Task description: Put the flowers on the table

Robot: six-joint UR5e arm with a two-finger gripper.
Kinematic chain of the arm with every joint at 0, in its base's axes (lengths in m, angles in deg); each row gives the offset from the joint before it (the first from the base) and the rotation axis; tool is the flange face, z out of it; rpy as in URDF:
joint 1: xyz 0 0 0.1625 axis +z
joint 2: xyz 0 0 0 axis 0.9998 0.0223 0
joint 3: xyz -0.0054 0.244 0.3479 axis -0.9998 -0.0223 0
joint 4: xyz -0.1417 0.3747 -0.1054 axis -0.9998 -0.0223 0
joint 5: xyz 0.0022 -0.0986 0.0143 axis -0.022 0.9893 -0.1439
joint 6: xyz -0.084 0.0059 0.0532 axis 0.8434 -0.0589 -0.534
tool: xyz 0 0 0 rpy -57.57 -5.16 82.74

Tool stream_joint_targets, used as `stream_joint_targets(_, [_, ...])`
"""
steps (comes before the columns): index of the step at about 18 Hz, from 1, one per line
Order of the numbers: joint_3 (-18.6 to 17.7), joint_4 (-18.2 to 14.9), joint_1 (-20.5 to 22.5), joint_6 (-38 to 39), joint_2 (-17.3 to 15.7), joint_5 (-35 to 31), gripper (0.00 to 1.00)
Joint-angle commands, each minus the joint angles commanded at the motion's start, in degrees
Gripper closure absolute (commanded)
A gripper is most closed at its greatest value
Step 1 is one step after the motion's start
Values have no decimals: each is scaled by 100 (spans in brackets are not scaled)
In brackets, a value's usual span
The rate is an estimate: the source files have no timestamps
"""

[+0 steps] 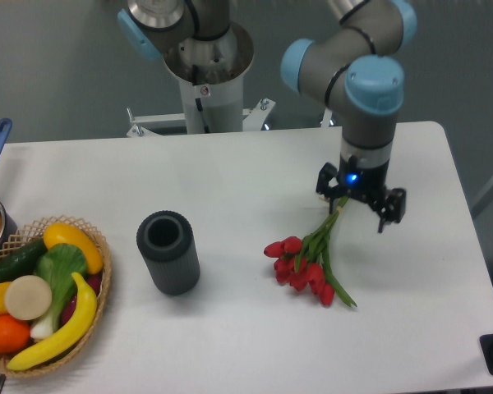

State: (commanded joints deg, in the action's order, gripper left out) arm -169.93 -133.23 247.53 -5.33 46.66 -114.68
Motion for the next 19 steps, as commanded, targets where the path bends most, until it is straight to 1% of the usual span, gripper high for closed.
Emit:
stream_joint_targets(1, [-9, -17, 201, -247, -88, 167, 0])
stream_joint_targets(2, [-26, -148, 351, -475, -167, 343, 0])
stream_joint_targets(5, [35, -737, 782, -1344, -360, 651, 0])
stream_joint_targets(7, [27, -1044, 1081, -2047, -545, 818, 0])
stream_joint_targets(8, [-8, -1142, 1187, -2347, -659, 828, 0])
stream_joint_targets(10, [-131, -1222, 1363, -2805, -835, 802, 0])
stream_joint_targets(13, [-342, -1265, 1810, -3419, -1028, 819, 0])
stream_joint_targets(15, [-404, -1406, 2022, -3842, -1108, 819, 0])
stream_joint_targets(19, [-431, -1441, 2075, -3923, -1143, 828, 0])
